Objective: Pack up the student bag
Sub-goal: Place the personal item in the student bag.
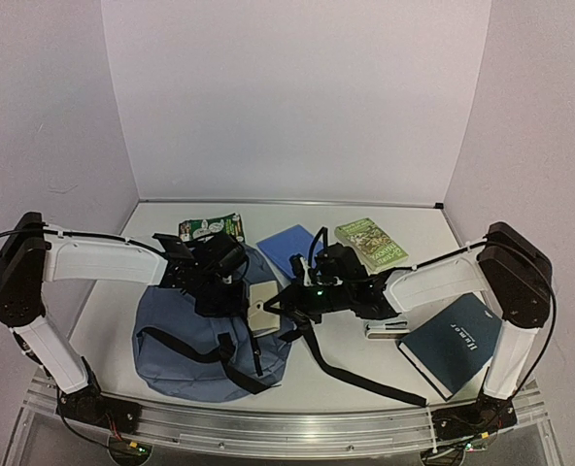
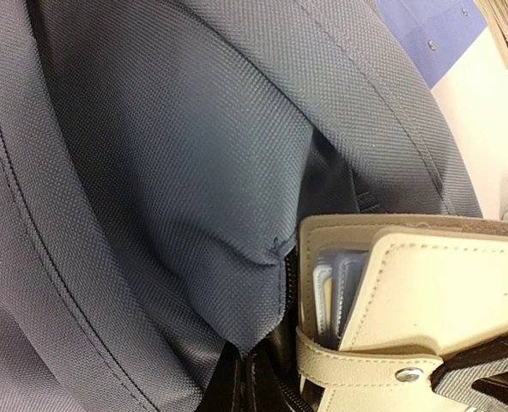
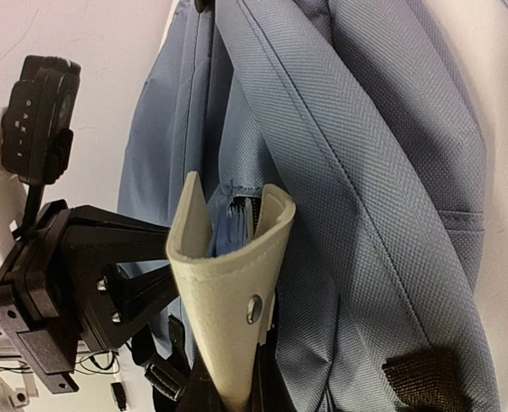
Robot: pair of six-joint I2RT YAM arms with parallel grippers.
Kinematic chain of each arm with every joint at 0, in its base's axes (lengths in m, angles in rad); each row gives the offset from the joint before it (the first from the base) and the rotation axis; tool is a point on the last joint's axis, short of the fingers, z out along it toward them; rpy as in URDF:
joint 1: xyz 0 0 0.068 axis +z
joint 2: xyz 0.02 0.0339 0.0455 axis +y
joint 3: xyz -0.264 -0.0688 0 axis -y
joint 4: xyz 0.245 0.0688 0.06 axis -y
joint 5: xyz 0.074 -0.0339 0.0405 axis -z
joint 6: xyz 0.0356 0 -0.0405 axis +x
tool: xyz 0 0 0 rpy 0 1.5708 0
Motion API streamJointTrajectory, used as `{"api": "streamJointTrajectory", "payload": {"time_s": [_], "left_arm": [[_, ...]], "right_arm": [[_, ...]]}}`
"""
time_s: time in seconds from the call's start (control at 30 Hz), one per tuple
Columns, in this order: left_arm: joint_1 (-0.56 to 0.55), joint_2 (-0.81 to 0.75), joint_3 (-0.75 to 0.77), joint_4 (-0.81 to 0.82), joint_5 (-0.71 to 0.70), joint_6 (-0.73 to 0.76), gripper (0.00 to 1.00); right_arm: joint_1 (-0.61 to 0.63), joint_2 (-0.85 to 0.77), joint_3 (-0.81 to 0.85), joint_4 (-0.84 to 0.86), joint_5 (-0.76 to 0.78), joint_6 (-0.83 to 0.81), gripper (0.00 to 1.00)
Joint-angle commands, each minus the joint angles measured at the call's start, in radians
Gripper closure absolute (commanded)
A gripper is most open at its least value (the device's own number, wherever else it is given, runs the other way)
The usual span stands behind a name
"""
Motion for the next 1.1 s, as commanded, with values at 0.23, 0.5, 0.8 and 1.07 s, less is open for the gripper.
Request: {"api": "streamJointTrajectory", "payload": {"time_s": [0.23,0.5,0.8,1.07], "left_arm": [[0.001,-0.063,0.020,0.052,0.007,0.020,1.00],[0.001,-0.065,0.017,0.055,-0.008,0.013,1.00],[0.001,-0.097,0.002,0.083,0.000,0.023,1.00],[0.001,-0.108,-0.007,0.134,0.051,0.045,1.00]], "right_arm": [[0.060,-0.077,-0.056,0.192,-0.062,0.038,1.00],[0.069,-0.103,-0.096,0.191,-0.066,0.004,1.00],[0.076,0.074,-0.079,0.167,-0.077,0.112,1.00],[0.081,0.124,-0.044,0.179,-0.081,0.135,1.00]]}}
